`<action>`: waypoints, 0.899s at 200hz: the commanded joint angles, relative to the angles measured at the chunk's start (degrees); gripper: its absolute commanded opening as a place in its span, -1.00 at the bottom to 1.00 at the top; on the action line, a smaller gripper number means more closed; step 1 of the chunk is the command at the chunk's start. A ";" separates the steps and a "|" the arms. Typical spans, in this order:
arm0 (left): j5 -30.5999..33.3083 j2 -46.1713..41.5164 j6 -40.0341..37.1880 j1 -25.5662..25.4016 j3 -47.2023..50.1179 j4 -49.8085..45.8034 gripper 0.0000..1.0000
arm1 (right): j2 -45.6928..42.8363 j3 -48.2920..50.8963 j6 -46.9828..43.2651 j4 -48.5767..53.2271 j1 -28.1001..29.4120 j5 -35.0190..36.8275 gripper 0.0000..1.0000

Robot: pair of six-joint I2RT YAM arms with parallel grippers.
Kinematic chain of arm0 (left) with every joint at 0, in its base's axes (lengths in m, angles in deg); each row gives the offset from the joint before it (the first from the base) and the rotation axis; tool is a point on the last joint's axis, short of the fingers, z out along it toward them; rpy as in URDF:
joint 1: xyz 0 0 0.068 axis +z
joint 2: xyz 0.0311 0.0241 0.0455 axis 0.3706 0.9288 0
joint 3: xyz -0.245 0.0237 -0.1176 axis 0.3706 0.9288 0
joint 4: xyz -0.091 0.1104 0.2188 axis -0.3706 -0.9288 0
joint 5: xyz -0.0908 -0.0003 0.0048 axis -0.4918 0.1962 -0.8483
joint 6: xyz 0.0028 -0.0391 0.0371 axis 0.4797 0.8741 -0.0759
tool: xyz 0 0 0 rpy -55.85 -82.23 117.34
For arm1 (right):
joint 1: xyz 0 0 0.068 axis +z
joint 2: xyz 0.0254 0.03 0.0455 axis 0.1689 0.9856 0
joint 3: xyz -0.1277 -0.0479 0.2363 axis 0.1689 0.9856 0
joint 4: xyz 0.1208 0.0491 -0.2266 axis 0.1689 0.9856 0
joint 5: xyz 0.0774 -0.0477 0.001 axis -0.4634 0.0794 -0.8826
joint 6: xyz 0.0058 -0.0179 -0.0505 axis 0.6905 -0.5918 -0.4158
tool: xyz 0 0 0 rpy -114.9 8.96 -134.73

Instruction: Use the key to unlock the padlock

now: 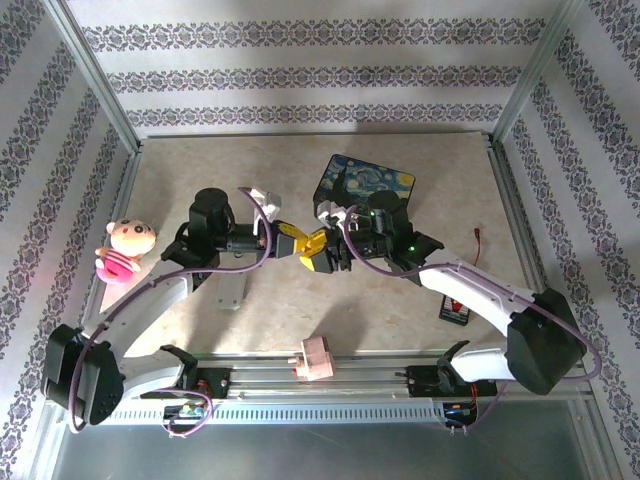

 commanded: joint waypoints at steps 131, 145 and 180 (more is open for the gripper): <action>7.55 0.50 19.90 0.25 -6.58 5.35 -1.00 | -3.74 -1.48 31.95 -16.24 -2.34 7.22 -0.22; 7.19 0.60 20.92 0.36 -6.78 5.30 -1.00 | -4.00 -1.48 31.95 -16.13 -2.68 7.64 -0.22; 6.09 0.62 22.64 0.75 -6.57 5.67 -1.00 | -3.92 -0.88 32.83 -17.48 -3.17 7.55 -0.23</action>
